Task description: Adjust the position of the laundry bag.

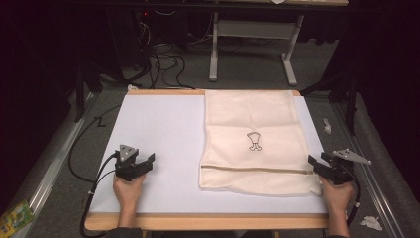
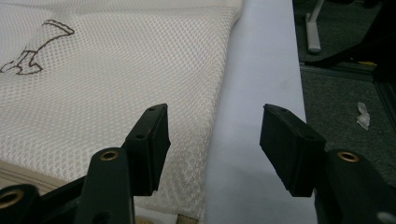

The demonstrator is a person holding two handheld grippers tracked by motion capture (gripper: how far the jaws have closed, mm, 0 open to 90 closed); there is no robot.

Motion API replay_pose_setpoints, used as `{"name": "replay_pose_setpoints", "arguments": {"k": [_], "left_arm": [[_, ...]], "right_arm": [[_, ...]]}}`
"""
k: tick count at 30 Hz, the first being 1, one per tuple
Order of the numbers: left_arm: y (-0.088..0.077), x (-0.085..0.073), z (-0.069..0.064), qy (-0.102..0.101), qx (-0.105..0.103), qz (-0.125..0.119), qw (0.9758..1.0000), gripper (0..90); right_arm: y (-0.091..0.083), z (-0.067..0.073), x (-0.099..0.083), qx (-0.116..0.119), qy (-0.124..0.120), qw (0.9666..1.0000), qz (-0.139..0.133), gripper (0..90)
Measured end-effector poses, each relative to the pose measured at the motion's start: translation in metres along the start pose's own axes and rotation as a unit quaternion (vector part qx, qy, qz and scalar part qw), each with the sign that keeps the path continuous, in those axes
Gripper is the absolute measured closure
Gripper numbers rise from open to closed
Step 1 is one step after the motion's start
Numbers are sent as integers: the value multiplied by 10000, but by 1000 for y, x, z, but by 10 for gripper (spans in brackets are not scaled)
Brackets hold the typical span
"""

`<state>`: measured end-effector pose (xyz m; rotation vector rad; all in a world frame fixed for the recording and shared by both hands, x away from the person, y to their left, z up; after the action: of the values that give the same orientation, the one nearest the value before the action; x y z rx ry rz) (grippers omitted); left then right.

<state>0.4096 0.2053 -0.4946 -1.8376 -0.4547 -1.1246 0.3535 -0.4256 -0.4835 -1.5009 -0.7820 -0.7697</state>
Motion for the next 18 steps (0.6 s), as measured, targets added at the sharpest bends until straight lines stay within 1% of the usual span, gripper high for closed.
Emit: {"name": "replay_pose_setpoints", "arguments": {"k": [3, 4, 5, 6, 7, 8, 11, 13, 14, 15, 18], "left_arm": [[-1, 0, 1, -35, -41, -21, 10000, 316], [0, 0, 1, -38, -56, 1, 10000, 300], [1, 0, 1, -15, -40, 29, 10000, 300], [3, 0, -1, 79, -3, 143, 9999, 286], [3, 0, -1, 79, -3, 143, 9999, 285], [3, 1, -2, 121, 0, 171, 9998, 285], [3, 1, -2, 123, -33, 170, 9998, 273], [4, 1, -2, 90, -8, 177, 9998, 286], [3, 1, -2, 107, -11, 165, 9998, 308], [3, 1, -2, 107, -11, 165, 9998, 327], [3, 1, -2, 118, 17, 157, 9998, 338]], "right_arm": [[0, 0, 0, 15, -18, 10000, 0, 438], [0, 0, 0, 19, -24, 10000, -6, 438], [0, 0, 0, 19, -24, 10000, -6, 438], [0, 0, 0, 1, -19, 10000, 8, 434], [0, 0, 0, -33, -4, 10000, 6, 435], [0, 0, 0, -33, -4, 10000, 6, 435], [0, 0, 0, -76, 16, 10000, 12, 445], [1, 0, 0, -124, 27, 9999, 8, 440], [0, 0, 0, -151, 20, 9999, 9, 441], [0, 0, 0, -151, 20, 9999, 9, 441], [-2, -1, 0, -101, 47, 9999, -118, 469]]}}
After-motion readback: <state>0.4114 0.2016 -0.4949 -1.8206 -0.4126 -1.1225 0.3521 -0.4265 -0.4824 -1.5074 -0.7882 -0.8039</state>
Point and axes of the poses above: each handheld gripper's, and its own axes: y roughly forward along the jaws, x roughly out of its top, z roughly to its left, the point moved 2 cm from there along y, roughly forward along the jaws, and after that the axes turned 12 degrees about -x, right-handed, at the moved point
